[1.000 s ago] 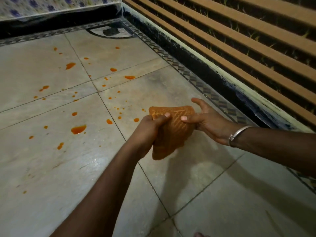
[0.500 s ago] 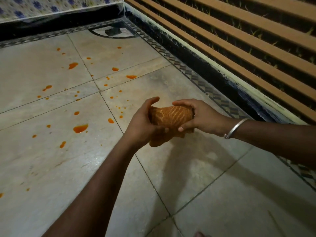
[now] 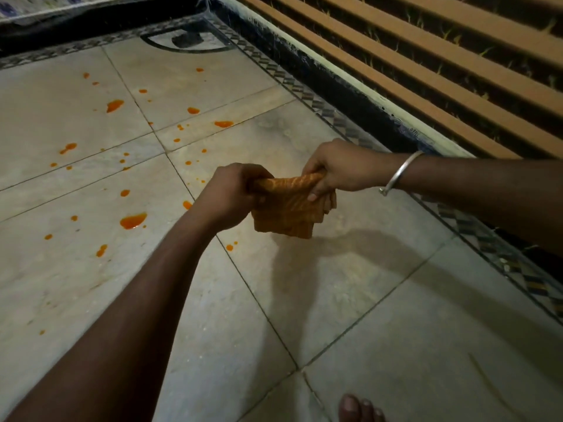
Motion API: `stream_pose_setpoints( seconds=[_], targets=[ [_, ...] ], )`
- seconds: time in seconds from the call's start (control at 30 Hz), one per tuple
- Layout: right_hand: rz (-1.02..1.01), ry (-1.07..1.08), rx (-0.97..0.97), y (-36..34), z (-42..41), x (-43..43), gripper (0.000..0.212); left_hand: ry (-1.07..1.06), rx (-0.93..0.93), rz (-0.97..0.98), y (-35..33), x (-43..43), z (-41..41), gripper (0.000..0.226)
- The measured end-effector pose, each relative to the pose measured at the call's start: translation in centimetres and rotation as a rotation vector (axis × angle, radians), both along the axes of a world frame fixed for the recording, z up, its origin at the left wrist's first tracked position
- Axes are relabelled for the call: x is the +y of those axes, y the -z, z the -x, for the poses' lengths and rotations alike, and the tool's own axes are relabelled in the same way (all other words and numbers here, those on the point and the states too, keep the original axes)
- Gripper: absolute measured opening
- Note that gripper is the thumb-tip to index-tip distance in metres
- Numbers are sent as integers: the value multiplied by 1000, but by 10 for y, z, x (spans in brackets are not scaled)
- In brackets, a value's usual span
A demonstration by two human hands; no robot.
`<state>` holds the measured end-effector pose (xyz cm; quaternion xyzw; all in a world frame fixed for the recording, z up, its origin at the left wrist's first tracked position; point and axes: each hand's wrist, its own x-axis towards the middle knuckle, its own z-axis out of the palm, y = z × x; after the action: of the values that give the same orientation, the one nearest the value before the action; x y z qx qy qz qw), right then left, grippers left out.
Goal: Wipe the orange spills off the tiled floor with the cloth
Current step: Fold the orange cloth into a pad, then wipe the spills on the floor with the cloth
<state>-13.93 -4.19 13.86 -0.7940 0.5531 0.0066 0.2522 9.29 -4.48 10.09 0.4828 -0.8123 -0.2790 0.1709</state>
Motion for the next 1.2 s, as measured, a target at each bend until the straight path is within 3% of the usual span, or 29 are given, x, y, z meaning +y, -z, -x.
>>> stream_pose_setpoints(
  seconds=[0.07, 0.3, 0.37, 0.53, 0.7, 0.8, 0.9, 0.97, 1.03, 1.1, 1.2],
  targets=[
    [112, 2, 49, -1, 5, -2, 18, 4, -4, 59, 3, -6, 7, 36],
    [548, 103, -41, -3, 26, -3, 19, -95, 203, 321, 5, -25, 22, 42],
    [514, 89, -46, 2, 31, -4, 20, -93, 217, 274, 10, -30, 25, 44],
    [198, 201, -103, 18, 41, -14, 22, -39, 133, 95, 20, -45, 39, 48],
    [333, 248, -205, 27, 43, -22, 21, -87, 193, 190, 27, -57, 43, 48],
    [441, 193, -168, 39, 37, -9, 25, -64, 241, 248, 37, -40, 30, 43],
    [299, 16, -87, 74, 28, 24, 46, -23, 142, 117, 71, -10, 3, 55],
    [253, -65, 0, 99, 27, 46, 57, -116, 112, 32, 96, 11, -14, 57],
    [297, 1, -21, 123, 35, 57, 53, -207, 137, 53, 114, 25, -18, 46],
    [344, 141, -69, 146, 43, 63, 44, -144, 106, 84, 125, 34, -5, 46],
    [259, 262, 19, 176, 52, 67, 61, 64, -115, 112, 142, 41, 27, 63]
  ],
)
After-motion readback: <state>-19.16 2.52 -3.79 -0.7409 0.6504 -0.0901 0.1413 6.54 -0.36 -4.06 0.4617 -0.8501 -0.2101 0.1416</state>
